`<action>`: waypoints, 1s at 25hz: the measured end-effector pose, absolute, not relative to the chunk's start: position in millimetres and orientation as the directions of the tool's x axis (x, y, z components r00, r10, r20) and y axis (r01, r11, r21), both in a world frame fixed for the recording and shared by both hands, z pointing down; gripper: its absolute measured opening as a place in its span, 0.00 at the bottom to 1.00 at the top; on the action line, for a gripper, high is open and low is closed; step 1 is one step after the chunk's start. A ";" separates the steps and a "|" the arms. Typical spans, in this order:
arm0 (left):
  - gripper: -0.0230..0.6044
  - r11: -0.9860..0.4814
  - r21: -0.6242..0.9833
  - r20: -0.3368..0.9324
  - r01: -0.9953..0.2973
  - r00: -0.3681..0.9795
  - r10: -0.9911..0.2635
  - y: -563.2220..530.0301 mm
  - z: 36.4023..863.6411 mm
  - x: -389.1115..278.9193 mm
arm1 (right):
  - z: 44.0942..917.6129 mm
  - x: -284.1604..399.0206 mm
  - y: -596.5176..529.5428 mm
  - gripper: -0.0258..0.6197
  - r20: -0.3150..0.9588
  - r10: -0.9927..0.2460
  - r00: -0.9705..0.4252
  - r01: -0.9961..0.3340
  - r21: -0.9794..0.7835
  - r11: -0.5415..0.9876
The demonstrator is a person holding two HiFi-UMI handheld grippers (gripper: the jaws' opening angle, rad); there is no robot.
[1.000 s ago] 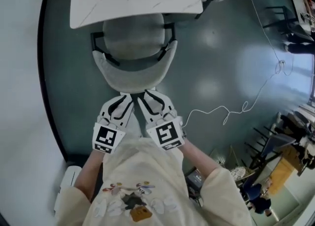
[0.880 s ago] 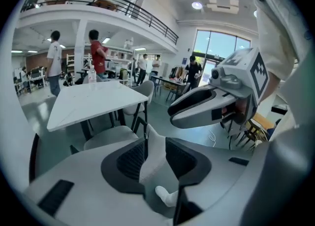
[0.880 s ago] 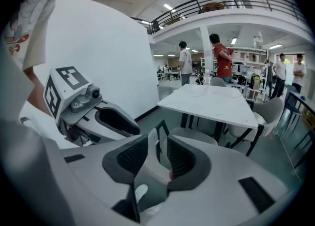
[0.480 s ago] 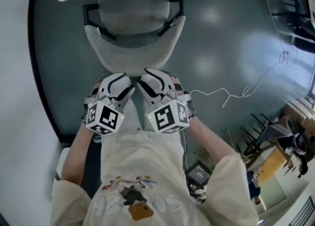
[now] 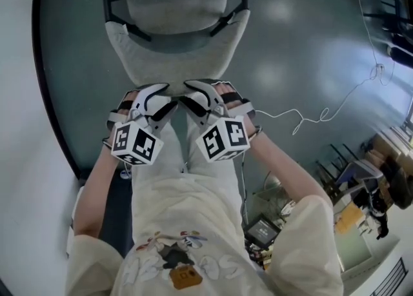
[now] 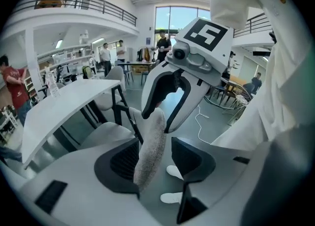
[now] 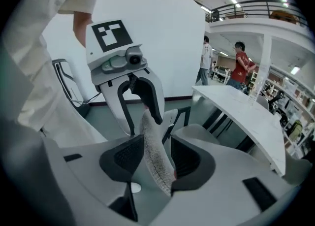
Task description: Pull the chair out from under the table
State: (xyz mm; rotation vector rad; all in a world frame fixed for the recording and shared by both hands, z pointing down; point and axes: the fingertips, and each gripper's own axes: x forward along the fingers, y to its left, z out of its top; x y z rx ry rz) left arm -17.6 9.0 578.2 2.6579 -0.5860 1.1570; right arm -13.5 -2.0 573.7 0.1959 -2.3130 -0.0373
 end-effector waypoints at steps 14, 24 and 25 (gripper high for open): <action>0.34 -0.946 -0.068 0.706 -0.316 0.655 -0.270 1.8 602.7 -10.7 | 596.8 -17.1 5.8 0.28 0.714 0.009 -0.700 0.110 0.096 0.989; 0.22 -0.971 -0.100 0.743 -0.215 0.634 -0.217 8.4 607.8 -8.3 | 605.0 -16.4 10.5 0.18 0.729 0.017 -0.685 0.188 0.155 0.970; 0.22 -0.974 -0.084 0.749 -0.210 0.632 -0.200 8.5 607.5 -7.9 | 604.6 -16.1 10.7 0.18 0.731 0.015 -0.683 0.190 0.159 0.969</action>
